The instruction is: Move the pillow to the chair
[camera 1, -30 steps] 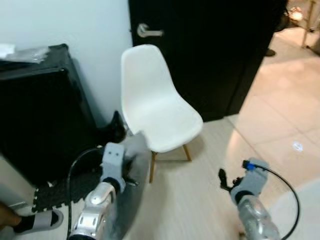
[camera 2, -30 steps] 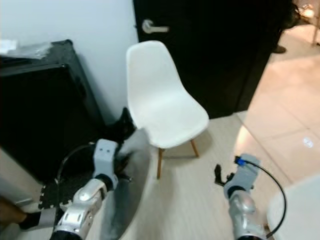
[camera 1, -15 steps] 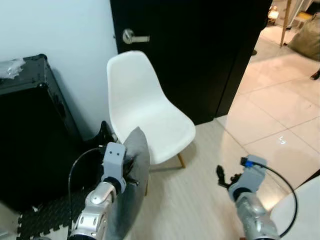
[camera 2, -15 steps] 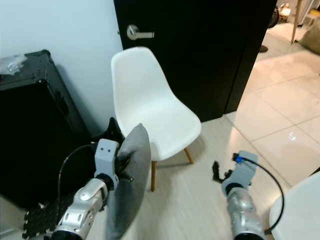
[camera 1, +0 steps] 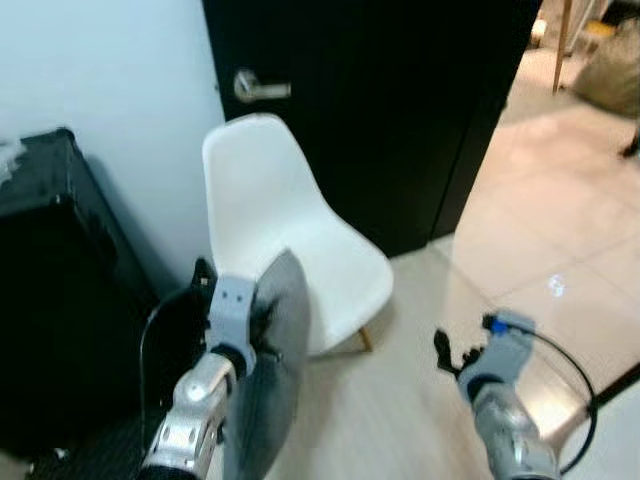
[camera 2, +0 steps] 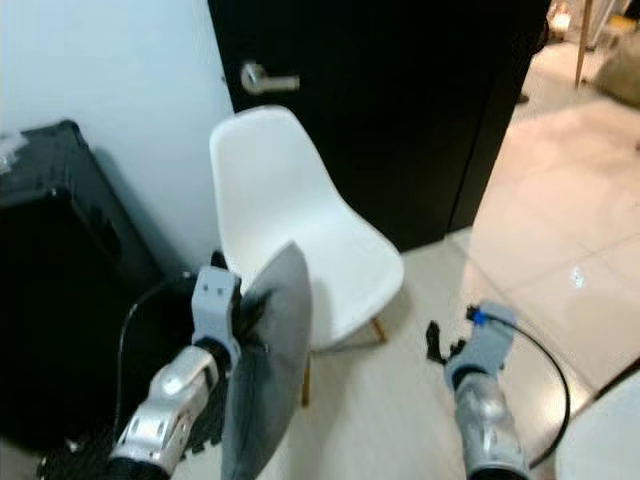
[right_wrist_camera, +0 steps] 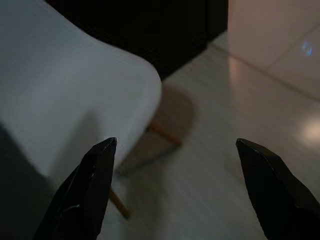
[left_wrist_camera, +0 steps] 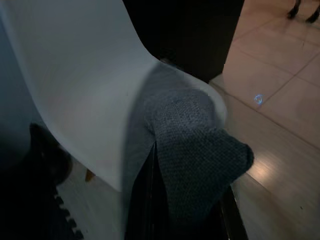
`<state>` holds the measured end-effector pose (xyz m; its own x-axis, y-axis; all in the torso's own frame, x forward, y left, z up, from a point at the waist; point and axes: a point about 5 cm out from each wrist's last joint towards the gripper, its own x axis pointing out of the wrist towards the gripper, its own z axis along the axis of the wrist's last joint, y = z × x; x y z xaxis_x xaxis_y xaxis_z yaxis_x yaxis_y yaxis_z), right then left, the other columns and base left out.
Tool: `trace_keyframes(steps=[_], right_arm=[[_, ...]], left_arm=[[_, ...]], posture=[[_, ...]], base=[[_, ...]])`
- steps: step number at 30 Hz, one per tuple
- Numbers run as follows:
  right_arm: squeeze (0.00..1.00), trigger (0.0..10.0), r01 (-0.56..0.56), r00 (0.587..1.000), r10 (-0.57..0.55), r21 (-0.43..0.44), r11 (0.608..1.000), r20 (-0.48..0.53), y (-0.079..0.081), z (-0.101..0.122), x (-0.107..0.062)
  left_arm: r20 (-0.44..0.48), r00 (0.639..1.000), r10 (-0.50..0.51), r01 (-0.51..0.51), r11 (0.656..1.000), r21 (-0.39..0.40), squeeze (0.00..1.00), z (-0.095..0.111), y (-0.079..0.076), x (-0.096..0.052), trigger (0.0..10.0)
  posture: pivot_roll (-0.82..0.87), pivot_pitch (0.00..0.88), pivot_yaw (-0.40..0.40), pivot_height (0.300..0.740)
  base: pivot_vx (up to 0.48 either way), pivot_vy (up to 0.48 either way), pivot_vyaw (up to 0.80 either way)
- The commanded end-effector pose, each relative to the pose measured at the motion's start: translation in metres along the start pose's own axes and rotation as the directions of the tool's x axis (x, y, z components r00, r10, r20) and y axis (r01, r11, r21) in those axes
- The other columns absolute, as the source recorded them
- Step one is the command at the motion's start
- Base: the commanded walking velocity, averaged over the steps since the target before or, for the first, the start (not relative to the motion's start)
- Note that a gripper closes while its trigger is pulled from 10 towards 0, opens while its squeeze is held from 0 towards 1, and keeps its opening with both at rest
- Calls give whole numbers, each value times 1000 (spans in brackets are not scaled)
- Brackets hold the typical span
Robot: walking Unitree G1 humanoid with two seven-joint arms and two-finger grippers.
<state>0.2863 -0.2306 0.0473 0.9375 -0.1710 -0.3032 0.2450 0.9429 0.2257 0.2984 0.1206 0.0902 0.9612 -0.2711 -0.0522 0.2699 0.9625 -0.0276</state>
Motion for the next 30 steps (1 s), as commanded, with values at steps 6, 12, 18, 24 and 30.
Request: trace_keyframes(steps=[6,12,18,24,30], right_arm=[[0,10000,-21,1000,21,-1,1000,-19,7,-7,-1],[0,10000,-23,1000,23,1,1000,-16,7,-7,-1],[0,10000,-27,1000,27,6,1000,-12,7,-7,-1],[0,10000,-29,1000,29,11,1000,-10,8,-6,-1],[0,10000,-27,1000,27,13,1000,-9,8,-7,-1]], left_arm=[[43,999,16,-16,1000,12,0,11,6,1,10000],[44,999,9,-9,1000,12,0,11,5,1,10000],[56,998,2,-3,1000,16,0,16,3,2,10000],[84,996,6,-8,1000,19,0,24,3,3,10000],[129,992,12,-16,1000,26,0,37,3,6,10000]], posture=[[-63,57,22,740],[-63,51,22,740],[-65,50,24,740],[-63,56,27,740],[-64,57,27,740]], base=[[346,0,0],[349,0,0],[352,0,0],[351,0,0],[353,0,0]])
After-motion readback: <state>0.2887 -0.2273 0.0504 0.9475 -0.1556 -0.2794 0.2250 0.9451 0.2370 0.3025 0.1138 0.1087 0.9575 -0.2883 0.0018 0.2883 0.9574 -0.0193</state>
